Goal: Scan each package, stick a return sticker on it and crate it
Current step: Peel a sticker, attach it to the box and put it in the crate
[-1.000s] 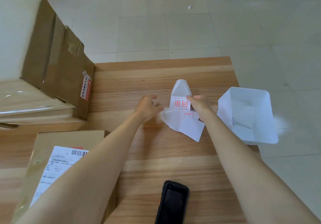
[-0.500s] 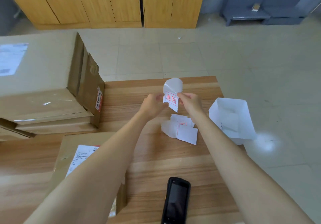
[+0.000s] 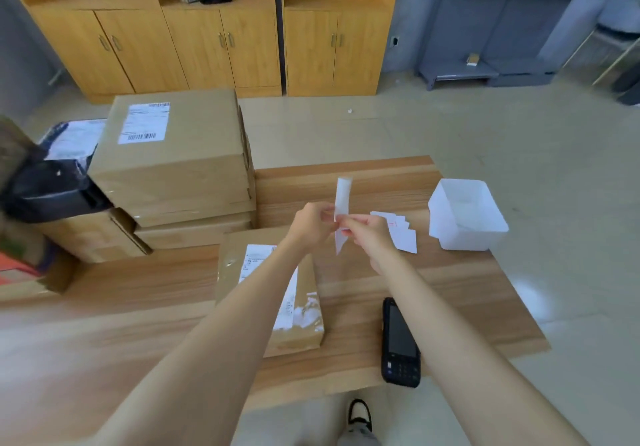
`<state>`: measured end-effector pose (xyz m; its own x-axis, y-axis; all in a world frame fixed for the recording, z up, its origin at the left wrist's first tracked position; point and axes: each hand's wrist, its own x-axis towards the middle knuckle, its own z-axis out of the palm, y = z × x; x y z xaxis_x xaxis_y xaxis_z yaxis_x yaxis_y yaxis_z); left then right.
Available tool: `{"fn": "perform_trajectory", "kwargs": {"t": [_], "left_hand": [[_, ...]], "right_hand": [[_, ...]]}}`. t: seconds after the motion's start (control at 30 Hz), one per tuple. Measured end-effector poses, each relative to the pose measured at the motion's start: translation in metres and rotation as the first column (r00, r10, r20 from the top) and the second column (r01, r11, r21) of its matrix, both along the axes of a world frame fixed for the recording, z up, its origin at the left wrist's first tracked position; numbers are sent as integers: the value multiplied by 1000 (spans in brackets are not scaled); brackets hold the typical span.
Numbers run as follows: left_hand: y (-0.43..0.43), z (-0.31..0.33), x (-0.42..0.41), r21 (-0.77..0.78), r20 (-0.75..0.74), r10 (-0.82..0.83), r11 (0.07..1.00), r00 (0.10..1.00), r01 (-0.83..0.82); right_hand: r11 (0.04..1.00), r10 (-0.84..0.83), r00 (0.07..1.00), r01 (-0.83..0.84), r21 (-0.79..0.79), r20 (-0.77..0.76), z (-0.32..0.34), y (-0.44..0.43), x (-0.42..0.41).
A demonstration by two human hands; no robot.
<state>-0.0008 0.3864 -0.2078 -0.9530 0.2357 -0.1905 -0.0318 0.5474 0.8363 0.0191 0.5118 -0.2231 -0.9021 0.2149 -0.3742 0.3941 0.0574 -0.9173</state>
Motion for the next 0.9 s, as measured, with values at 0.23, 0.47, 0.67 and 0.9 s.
{"fn": "perform_trajectory", "kwargs": {"t": [0.23, 0.47, 0.67, 0.9], "left_hand": [[-32, -1, 45, 25, 54, 8, 1000, 998, -9], [-40, 13, 66, 20, 27, -6, 1000, 1000, 6], [-34, 17, 81, 22, 8, -19, 1000, 1000, 19], [-23, 20, 95, 41, 33, -16, 999, 999, 15]], "right_hand": [[999, 26, 1000, -26, 47, 7, -3, -26, 49], [995, 72, 997, -72, 63, 1, 12, -33, 71], [1000, -1, 1000, 0, 12, 26, 17, -29, 87], [999, -20, 998, 22, -26, 62, 19, -17, 100]]}}
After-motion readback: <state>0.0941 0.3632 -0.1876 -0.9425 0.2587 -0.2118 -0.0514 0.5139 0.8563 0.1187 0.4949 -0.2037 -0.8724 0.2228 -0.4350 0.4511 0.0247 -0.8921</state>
